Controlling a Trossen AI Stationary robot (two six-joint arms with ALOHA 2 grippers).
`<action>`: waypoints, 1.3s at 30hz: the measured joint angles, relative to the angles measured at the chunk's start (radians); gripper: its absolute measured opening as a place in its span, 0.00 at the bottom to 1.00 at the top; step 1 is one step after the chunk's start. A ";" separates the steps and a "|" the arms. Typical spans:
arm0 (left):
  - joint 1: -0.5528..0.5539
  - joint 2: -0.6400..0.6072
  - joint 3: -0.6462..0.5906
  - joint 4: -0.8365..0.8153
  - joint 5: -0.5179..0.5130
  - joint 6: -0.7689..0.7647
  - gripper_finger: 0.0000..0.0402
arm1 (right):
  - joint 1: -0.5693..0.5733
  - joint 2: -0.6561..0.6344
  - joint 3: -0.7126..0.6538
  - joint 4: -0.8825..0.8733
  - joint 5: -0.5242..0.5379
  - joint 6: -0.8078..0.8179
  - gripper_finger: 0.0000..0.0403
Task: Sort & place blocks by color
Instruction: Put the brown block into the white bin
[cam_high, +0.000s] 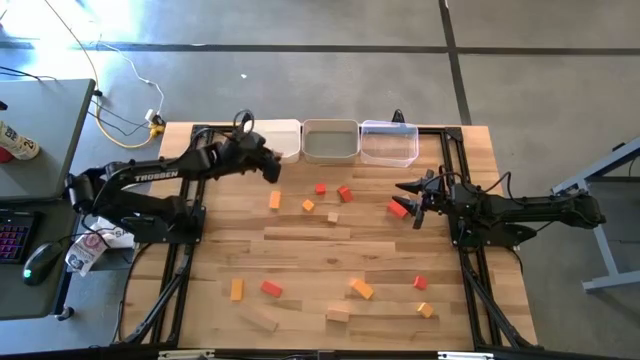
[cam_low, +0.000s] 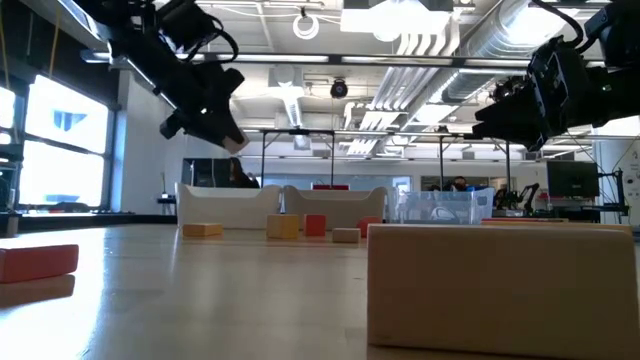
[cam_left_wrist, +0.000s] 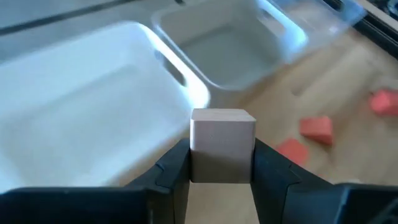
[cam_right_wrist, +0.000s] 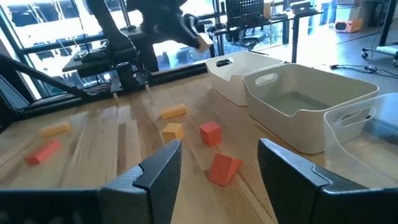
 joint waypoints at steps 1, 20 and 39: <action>0.021 0.000 0.000 0.001 0.000 0.008 0.27 | 0.000 0.000 0.000 0.001 0.000 0.001 0.50; 0.293 0.129 0.001 0.079 0.124 0.133 0.28 | 0.000 0.000 0.008 0.184 0.000 0.052 0.50; 0.309 0.256 0.000 0.086 0.152 0.125 0.40 | 0.000 0.000 0.024 0.141 -0.004 0.090 0.50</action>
